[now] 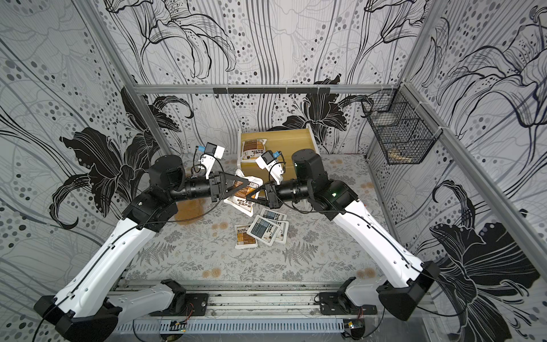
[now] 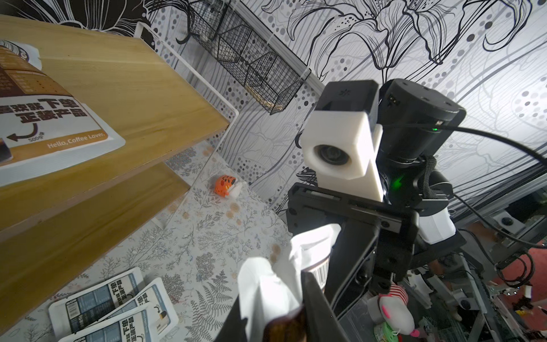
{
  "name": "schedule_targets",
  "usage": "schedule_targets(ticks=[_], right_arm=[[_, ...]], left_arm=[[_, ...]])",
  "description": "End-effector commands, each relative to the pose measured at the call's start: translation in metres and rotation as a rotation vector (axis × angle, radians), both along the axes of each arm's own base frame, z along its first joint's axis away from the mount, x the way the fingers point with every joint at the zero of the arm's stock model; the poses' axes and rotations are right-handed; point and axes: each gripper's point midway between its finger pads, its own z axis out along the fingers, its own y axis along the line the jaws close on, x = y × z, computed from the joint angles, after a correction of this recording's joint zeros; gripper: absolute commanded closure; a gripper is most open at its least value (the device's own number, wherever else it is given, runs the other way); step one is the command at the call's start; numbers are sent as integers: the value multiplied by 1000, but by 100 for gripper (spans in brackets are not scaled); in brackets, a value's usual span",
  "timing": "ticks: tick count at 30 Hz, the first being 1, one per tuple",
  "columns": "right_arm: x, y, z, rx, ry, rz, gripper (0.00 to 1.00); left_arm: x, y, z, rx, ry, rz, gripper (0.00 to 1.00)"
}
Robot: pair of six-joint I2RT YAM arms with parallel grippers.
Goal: Place the bagged coffee beans on the shelf by color
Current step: Pick up the bagged coffee beans at the center of the board.
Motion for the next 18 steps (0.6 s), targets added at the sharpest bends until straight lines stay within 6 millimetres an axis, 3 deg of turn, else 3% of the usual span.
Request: schedule_targets(ticks=[1, 3, 6, 8, 12, 18], right_arm=[[-7, -3, 15, 52, -58, 24, 80], [-6, -4, 15, 61, -57, 12, 70], [-5, -8, 15, 79, -53, -16, 42], [-5, -10, 14, 93, -45, -41, 35], [-6, -14, 8, 144, -24, -72, 32], [-5, -17, 5, 185, 0, -101, 37]], left_arm=[[8, -2, -10, -10, 34, 8, 90], [9, -2, -6, -35, 37, 11, 91], [15, 0, 0, -73, 45, 52, 91], [20, 2, 5, -123, 61, 82, 91], [22, 5, 15, -273, 92, 102, 92], [24, 10, 21, -351, 109, 134, 92]])
